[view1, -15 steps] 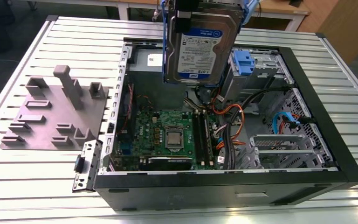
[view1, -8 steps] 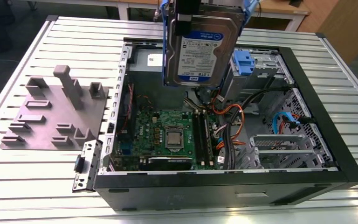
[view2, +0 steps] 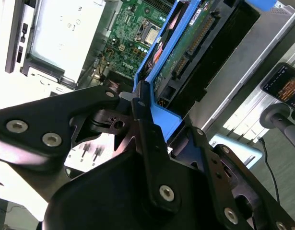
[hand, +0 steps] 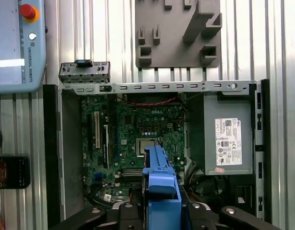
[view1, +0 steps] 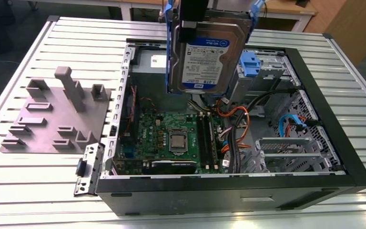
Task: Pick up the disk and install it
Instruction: 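Insert the disk into the insertion slot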
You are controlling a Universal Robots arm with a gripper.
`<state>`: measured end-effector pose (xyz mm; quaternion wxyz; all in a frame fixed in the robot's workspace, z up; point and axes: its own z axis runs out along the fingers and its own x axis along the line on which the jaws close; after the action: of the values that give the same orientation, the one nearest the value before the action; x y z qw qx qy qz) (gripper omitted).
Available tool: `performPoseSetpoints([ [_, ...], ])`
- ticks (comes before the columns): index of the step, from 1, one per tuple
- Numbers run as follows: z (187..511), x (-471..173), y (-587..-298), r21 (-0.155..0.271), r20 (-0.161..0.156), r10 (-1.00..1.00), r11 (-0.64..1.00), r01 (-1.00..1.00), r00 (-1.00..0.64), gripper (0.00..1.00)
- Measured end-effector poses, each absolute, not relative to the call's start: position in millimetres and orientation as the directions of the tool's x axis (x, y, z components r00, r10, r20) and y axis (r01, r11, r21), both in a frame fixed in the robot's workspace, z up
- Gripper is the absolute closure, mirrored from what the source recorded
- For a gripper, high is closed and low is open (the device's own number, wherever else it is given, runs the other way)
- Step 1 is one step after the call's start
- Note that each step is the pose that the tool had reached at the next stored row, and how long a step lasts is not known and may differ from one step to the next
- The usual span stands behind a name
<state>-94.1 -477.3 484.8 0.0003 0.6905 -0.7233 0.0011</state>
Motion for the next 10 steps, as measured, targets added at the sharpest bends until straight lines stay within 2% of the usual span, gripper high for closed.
performPoseSetpoints([
  [10,484.5,-94.1,-485.1,-0.001,0.002,-0.999,0.046,-0.999,-0.046,0.63],
])
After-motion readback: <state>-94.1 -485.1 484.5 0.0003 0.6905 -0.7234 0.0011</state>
